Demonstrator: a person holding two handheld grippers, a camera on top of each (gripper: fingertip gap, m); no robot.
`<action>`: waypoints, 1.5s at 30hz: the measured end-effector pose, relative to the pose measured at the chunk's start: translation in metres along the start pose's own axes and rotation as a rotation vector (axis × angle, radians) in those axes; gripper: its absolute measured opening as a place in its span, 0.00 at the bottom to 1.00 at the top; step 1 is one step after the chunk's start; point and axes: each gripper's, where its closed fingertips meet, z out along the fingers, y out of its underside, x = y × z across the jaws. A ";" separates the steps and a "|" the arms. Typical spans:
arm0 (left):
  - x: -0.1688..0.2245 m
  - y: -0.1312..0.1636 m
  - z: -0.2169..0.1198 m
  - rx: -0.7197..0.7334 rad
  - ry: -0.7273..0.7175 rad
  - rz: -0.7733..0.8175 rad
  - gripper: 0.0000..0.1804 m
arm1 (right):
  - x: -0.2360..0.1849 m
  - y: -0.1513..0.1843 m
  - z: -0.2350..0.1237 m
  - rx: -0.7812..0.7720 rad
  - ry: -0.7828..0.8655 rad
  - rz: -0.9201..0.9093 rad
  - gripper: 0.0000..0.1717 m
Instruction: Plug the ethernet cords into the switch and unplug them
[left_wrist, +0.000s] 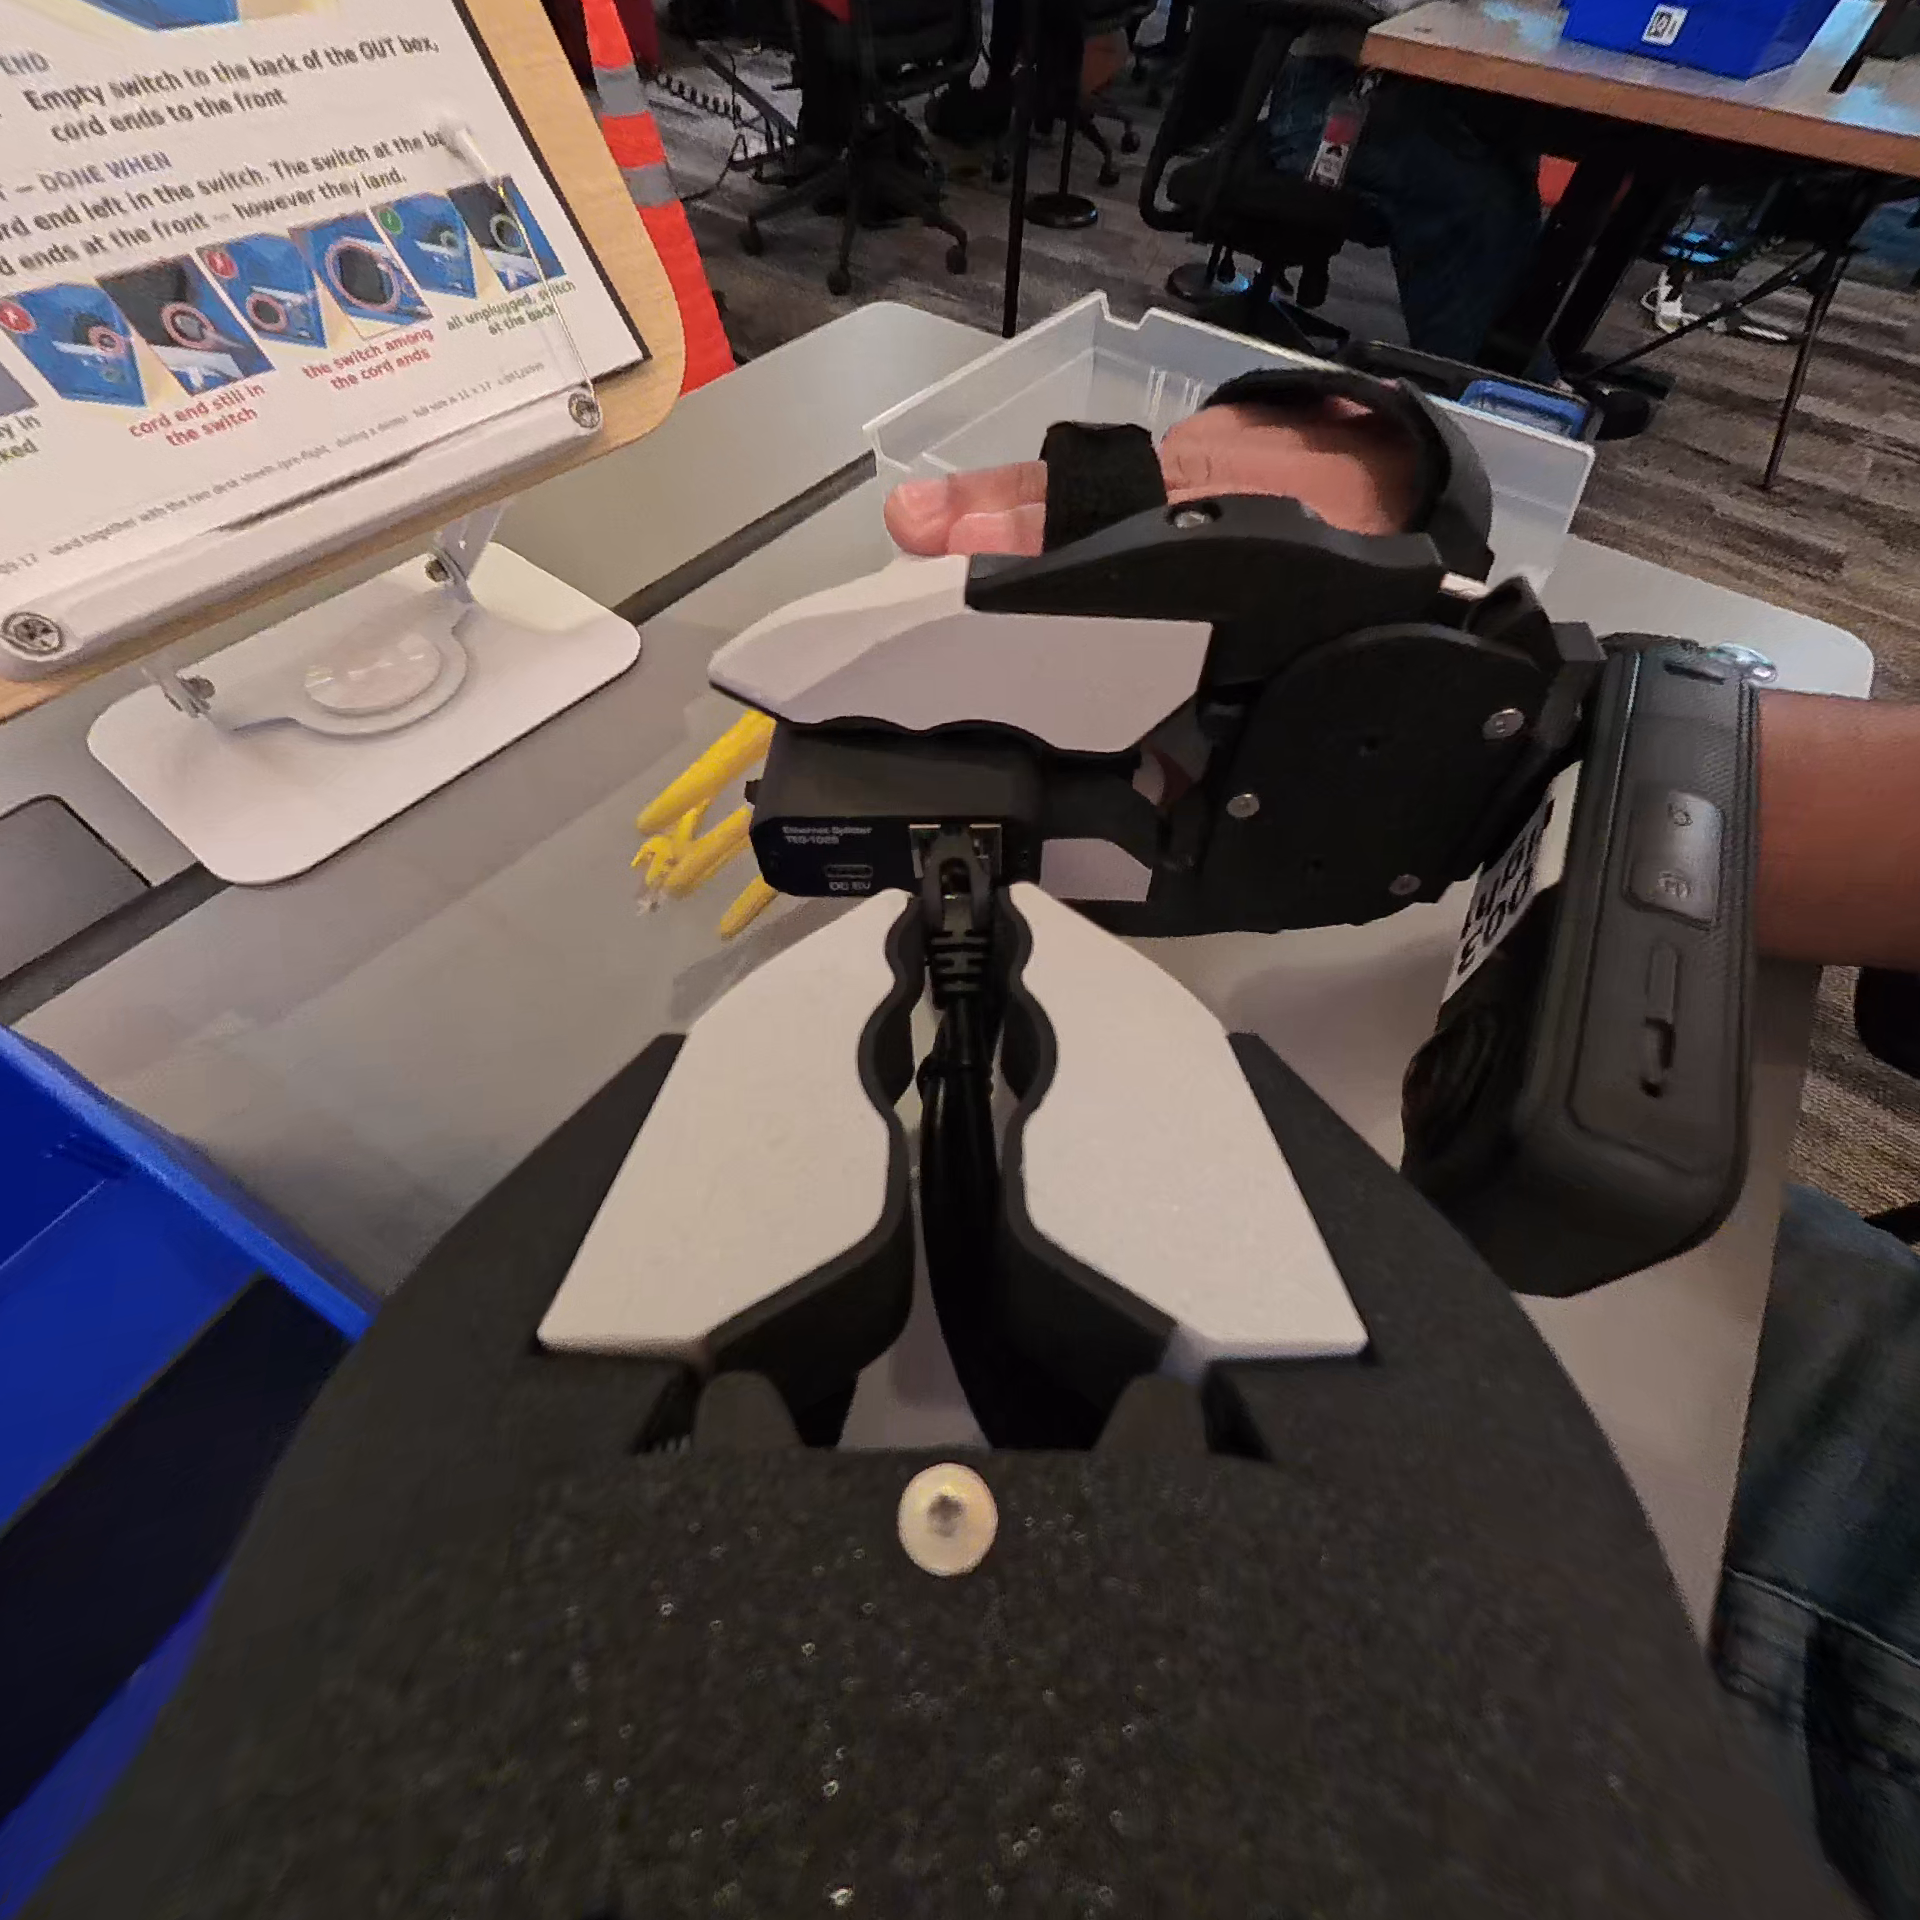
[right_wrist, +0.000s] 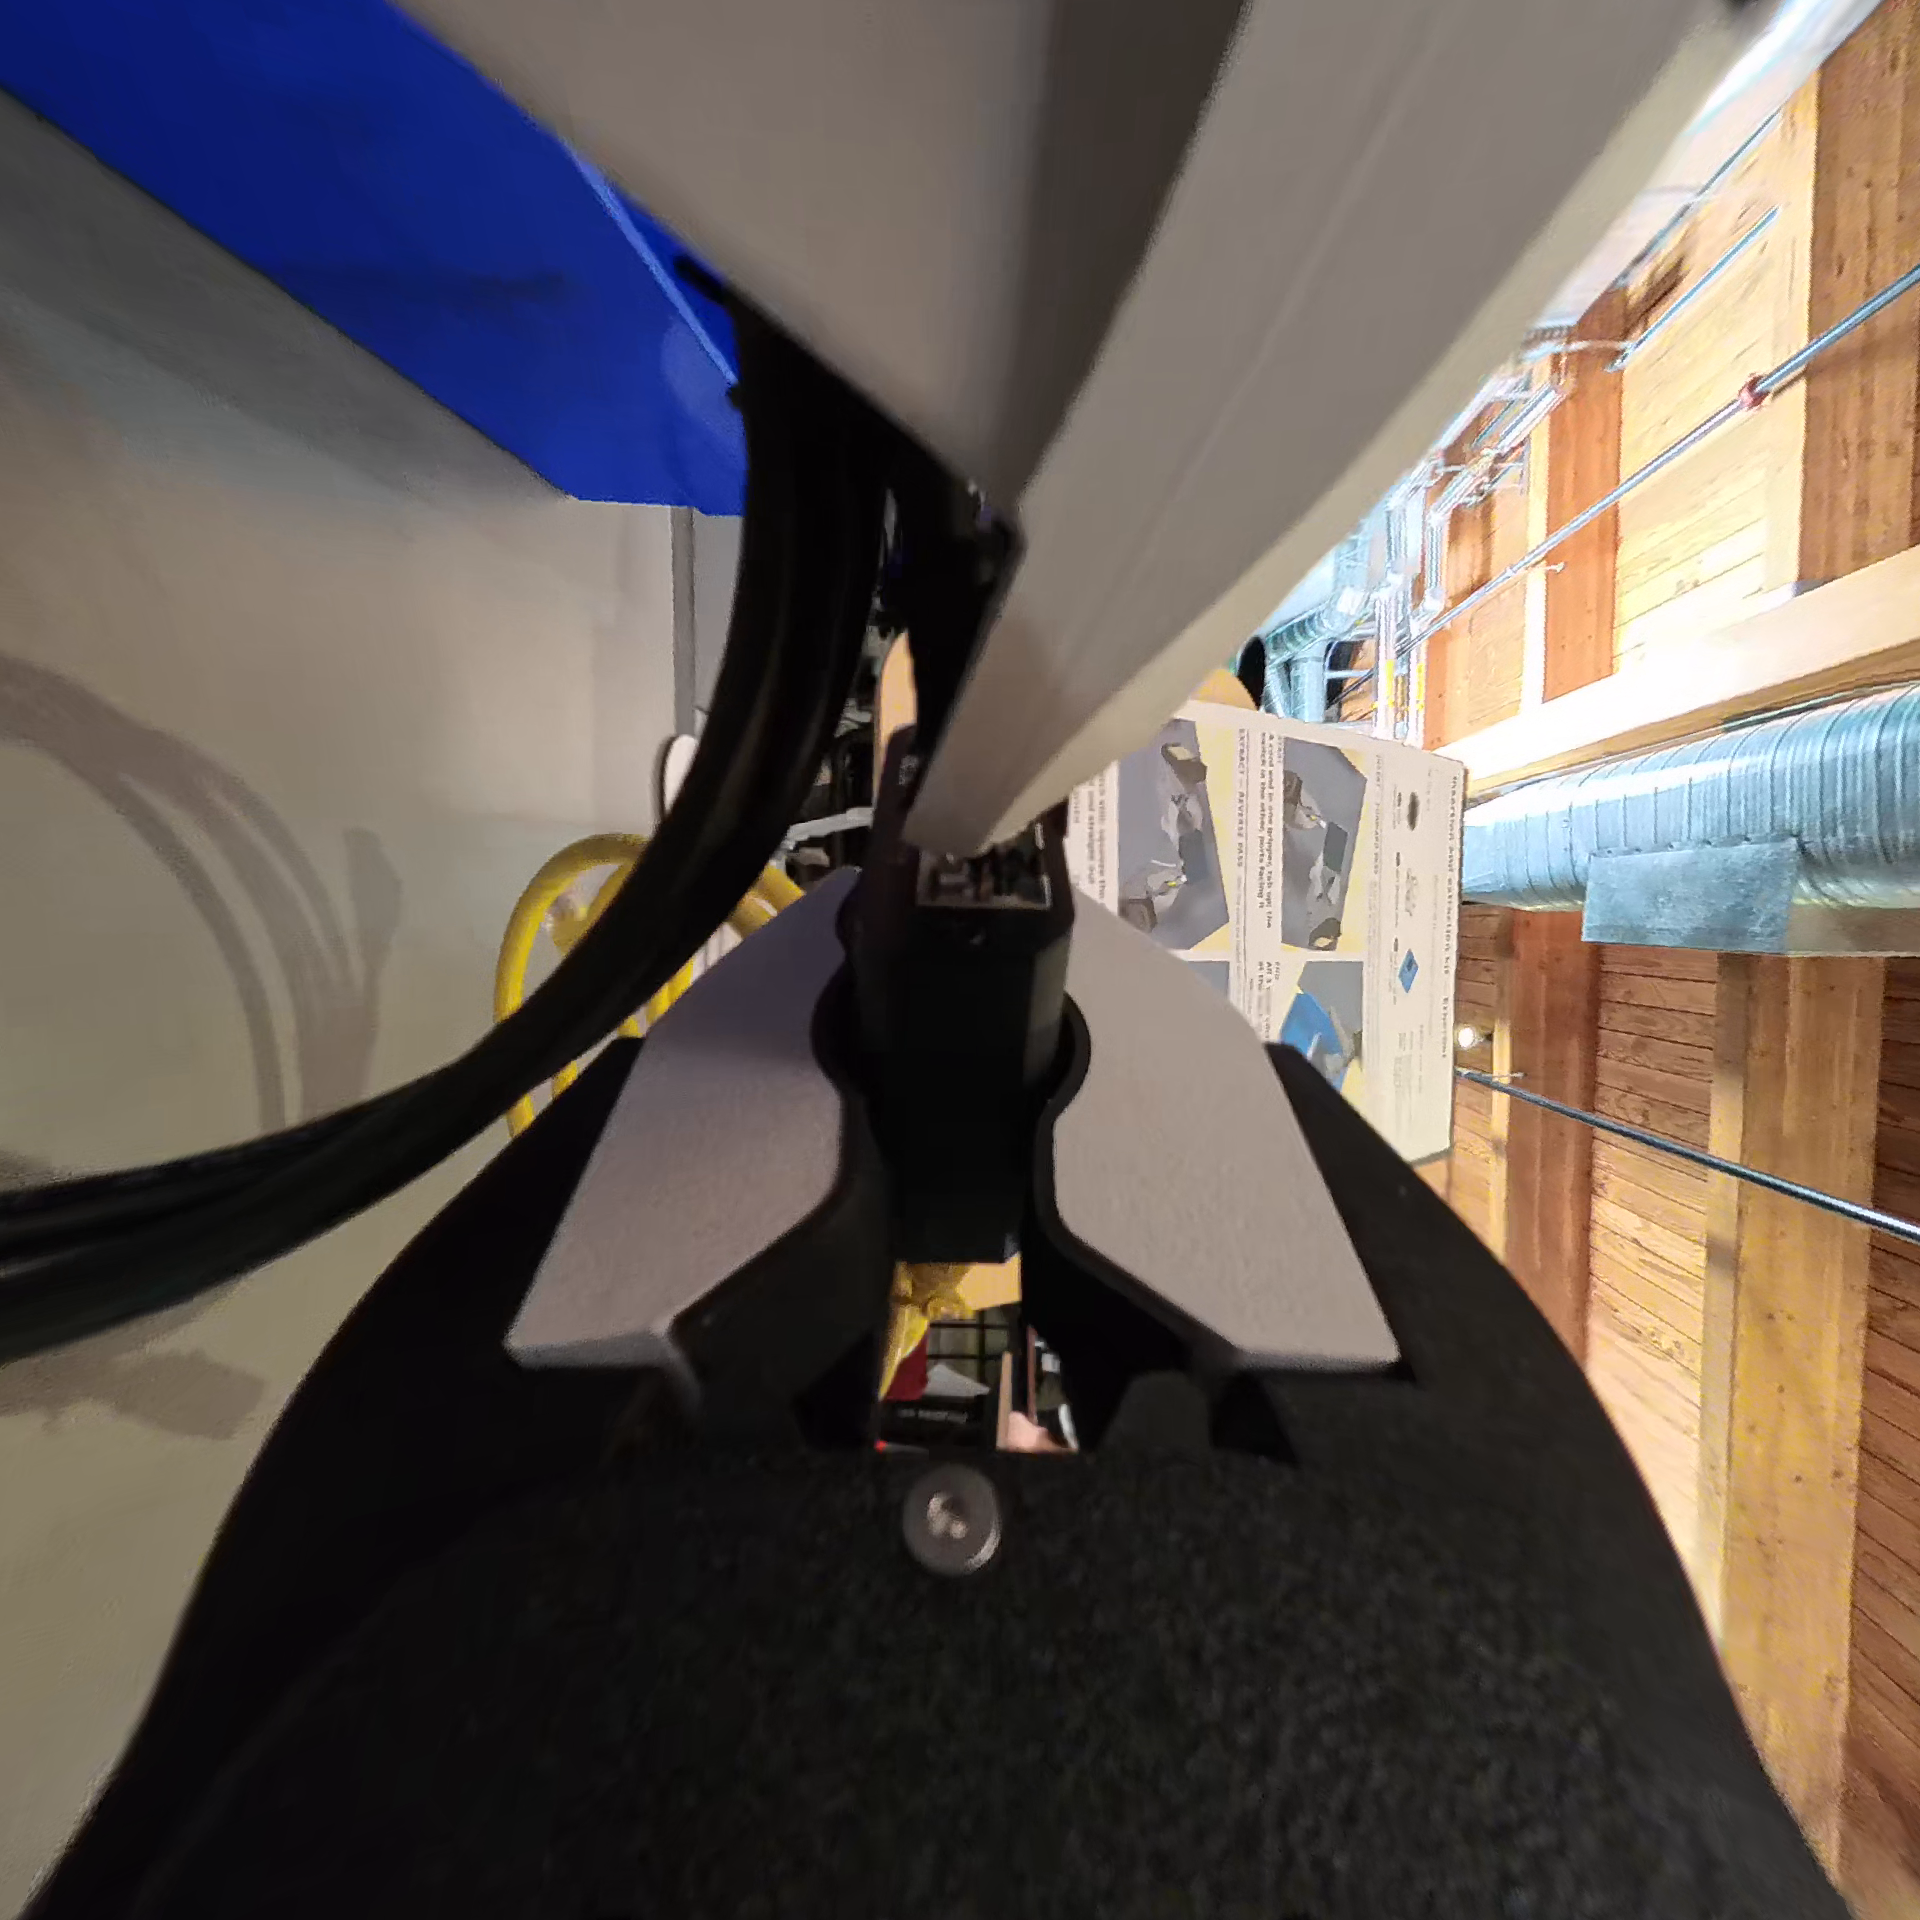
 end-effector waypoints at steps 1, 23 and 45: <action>0.000 0.001 0.000 -0.010 -0.004 -0.007 0.07 | -0.001 -0.001 0.000 0.006 0.004 -0.012 0.15; 0.009 0.061 0.053 -0.218 0.116 -0.304 0.06 | 0.052 0.015 -0.023 0.002 0.051 0.120 0.15; 0.007 -0.016 0.034 0.132 0.028 -0.035 0.40 | 0.018 0.034 -0.025 -0.013 0.020 0.060 0.15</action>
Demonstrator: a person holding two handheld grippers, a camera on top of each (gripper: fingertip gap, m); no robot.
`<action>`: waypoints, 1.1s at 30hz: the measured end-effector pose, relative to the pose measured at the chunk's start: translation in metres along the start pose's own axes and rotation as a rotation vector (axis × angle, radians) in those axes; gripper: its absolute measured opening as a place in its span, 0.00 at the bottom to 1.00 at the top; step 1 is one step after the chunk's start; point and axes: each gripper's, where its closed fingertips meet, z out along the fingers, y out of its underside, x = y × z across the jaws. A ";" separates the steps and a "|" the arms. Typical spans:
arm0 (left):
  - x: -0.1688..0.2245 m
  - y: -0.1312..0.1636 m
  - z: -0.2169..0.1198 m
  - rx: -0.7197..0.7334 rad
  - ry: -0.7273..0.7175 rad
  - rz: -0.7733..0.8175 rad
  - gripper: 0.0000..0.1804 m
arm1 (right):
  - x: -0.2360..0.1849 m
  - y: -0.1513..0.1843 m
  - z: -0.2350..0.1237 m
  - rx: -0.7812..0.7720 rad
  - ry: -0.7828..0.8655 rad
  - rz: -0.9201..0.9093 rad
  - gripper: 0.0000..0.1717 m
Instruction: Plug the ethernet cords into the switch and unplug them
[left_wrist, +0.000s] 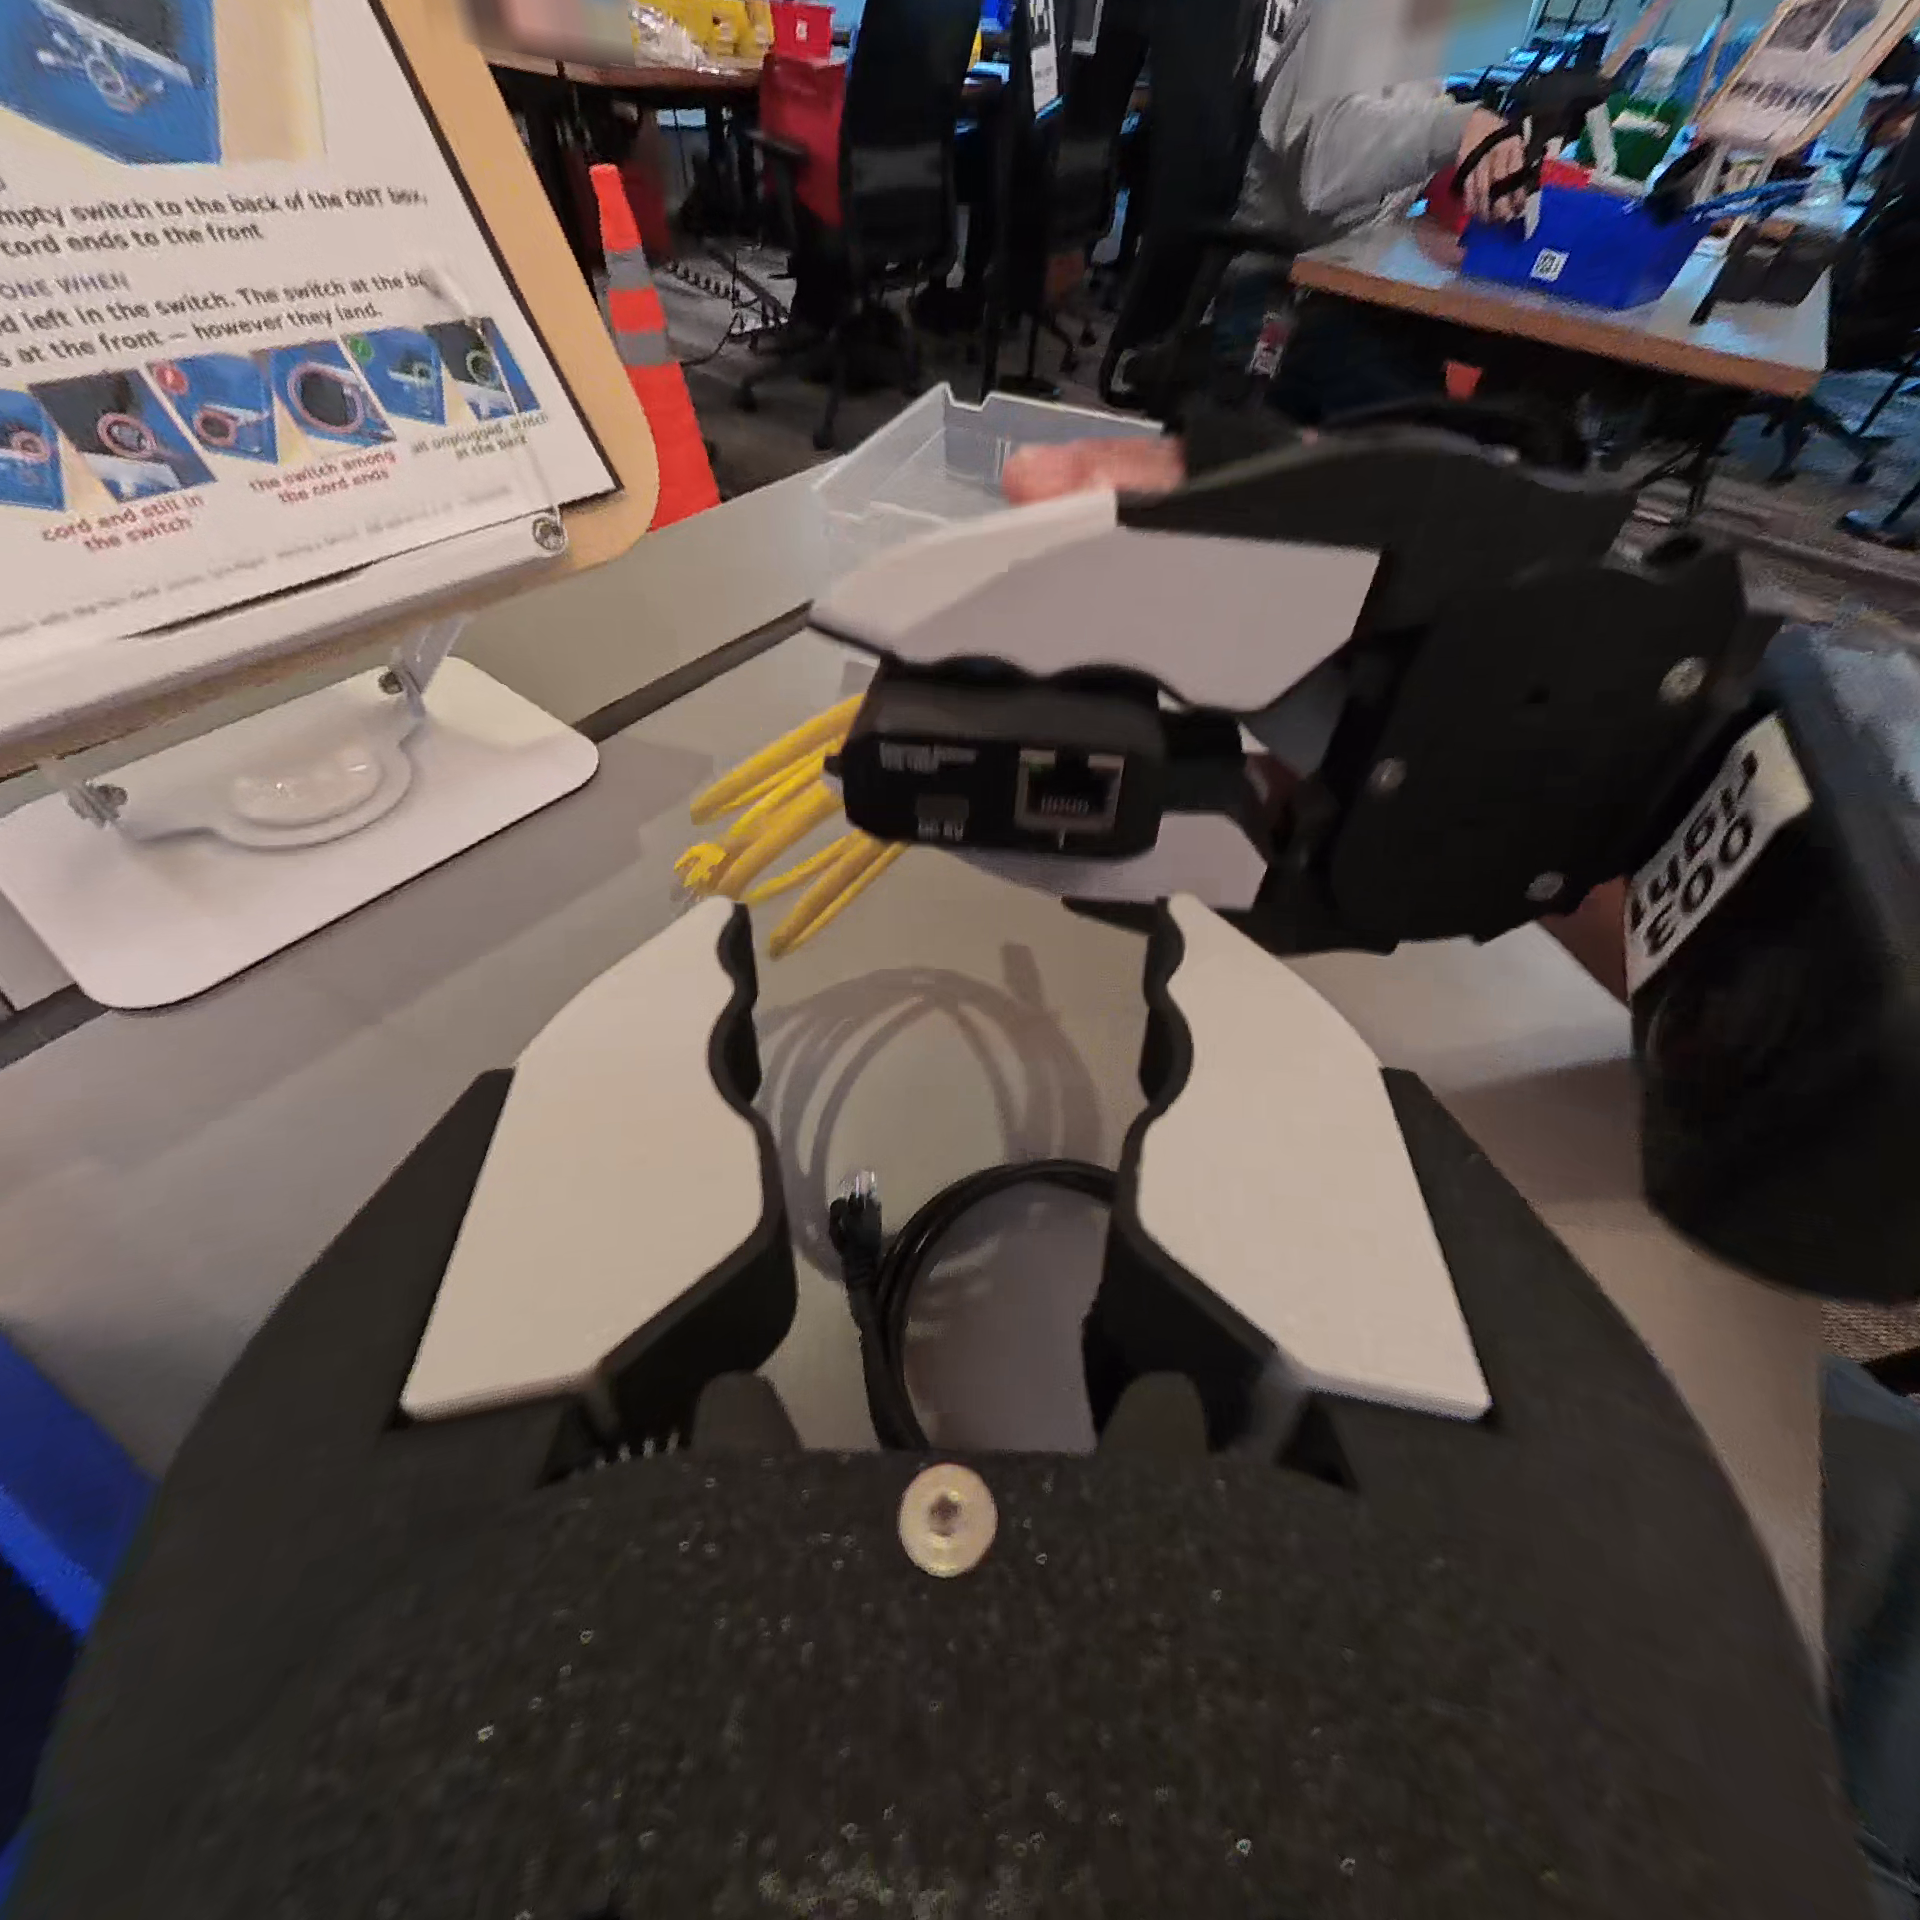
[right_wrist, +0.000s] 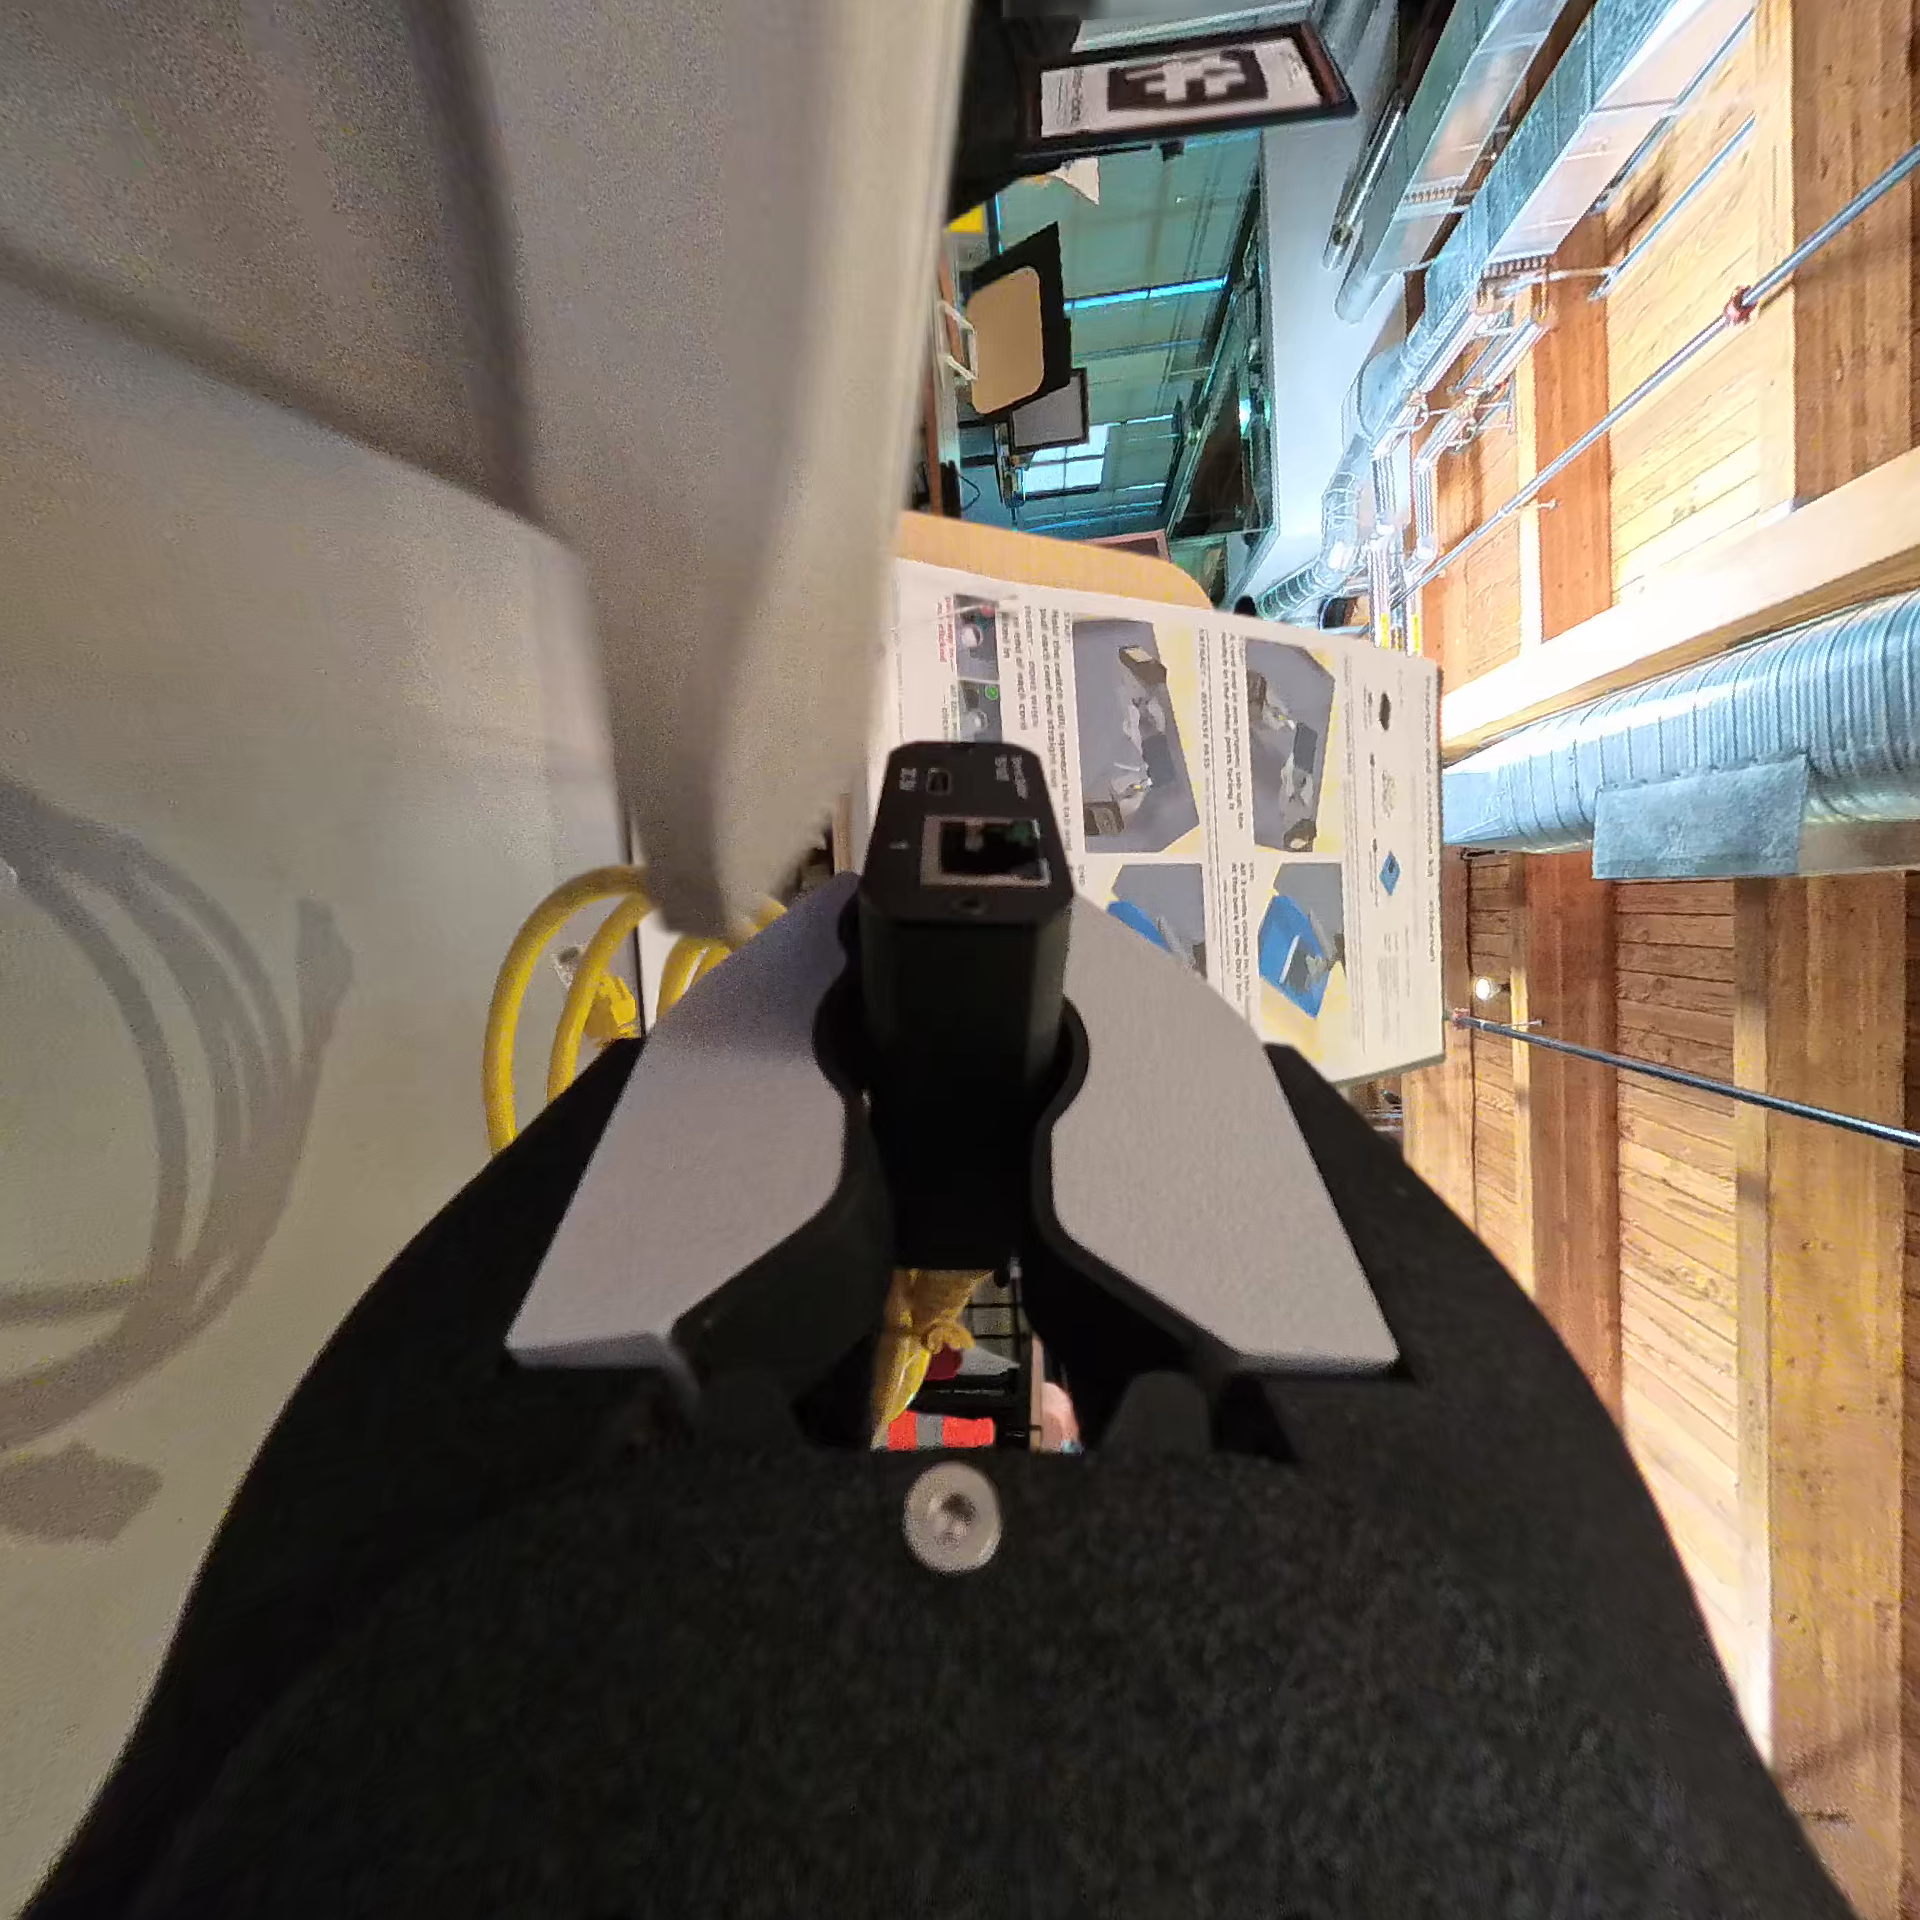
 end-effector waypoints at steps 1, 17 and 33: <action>0.000 -0.003 0.000 0.007 0.007 -0.005 0.40 | -0.001 -0.003 0.000 0.006 0.001 -0.010 0.15; 0.008 -0.005 0.001 -0.032 0.089 -0.010 0.34 | -0.013 -0.034 -0.002 0.104 0.009 -0.027 0.16; -0.009 0.000 -0.001 0.006 0.093 -0.068 0.34 | -0.027 -0.002 0.005 0.091 -0.234 0.206 0.47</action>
